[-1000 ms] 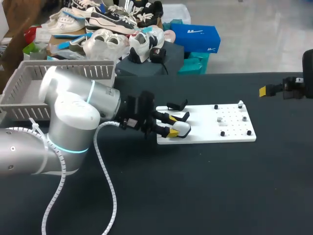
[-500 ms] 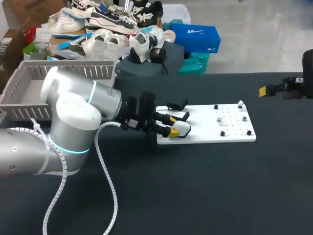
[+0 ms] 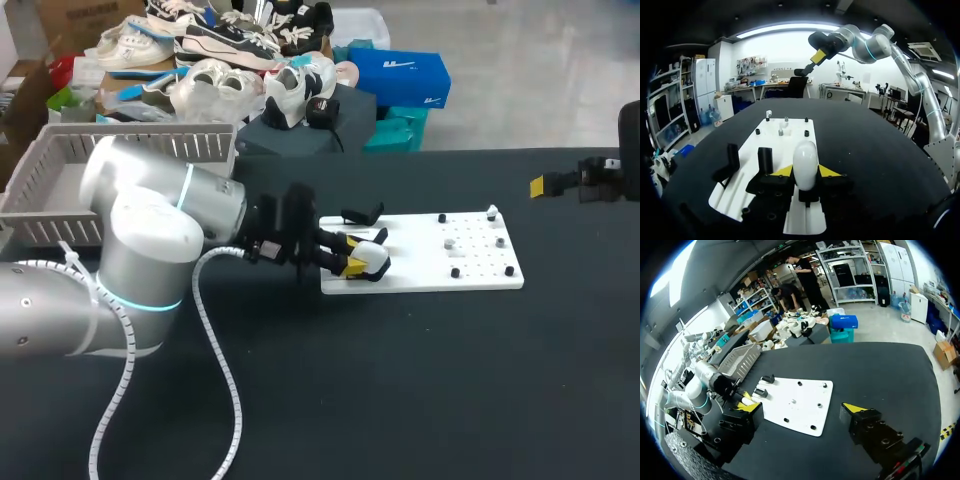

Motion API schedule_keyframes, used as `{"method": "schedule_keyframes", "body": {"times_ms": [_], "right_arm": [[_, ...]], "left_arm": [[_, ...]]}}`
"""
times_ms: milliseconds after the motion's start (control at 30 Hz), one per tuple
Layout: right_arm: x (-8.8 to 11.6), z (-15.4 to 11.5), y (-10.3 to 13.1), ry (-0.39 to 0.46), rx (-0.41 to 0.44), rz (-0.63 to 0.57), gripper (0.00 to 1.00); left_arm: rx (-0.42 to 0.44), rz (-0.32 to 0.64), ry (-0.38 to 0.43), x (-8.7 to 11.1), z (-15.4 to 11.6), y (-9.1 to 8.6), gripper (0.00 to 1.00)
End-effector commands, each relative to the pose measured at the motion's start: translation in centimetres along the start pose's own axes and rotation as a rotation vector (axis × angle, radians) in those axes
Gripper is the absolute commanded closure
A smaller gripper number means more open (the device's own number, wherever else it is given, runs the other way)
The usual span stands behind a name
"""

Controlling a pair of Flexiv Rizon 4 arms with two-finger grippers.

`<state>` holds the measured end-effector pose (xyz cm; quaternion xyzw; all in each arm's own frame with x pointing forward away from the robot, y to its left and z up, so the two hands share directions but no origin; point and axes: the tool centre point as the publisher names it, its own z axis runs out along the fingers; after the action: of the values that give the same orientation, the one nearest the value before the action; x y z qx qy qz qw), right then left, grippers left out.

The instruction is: Pick up each earbud case from the left stands, insert the matching earbuds, close the lid, and place the case in the box.

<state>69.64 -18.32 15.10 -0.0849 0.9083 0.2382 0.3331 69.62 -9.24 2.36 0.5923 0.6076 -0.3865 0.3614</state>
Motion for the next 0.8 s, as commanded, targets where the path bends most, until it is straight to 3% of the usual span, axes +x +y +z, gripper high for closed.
{"method": "schedule_keyframes", "body": {"times_ms": [33, 267, 567, 800], "right_arm": [[0.0, 0.1, -0.2, 0.000, -0.006, -0.002, 0.00], [0.0, 0.1, -0.2, 0.000, -0.006, -0.002, 0.00], [0.0, 0.1, -0.2, 0.000, -0.006, -0.002, 0.00], [0.0, 0.1, -0.2, 0.000, -0.006, -0.002, 0.00]], "left_arm": [[0.005, -0.001, -0.028, -0.5, -1.2, -0.5, 1.00], [0.055, -0.004, -0.125, -3.0, -4.0, -2.3, 1.00], [0.054, 0.030, -0.298, -6.5, -6.4, -5.8, 1.00], [0.087, 0.106, -0.355, -7.0, -7.0, -7.9, 1.00]]}}
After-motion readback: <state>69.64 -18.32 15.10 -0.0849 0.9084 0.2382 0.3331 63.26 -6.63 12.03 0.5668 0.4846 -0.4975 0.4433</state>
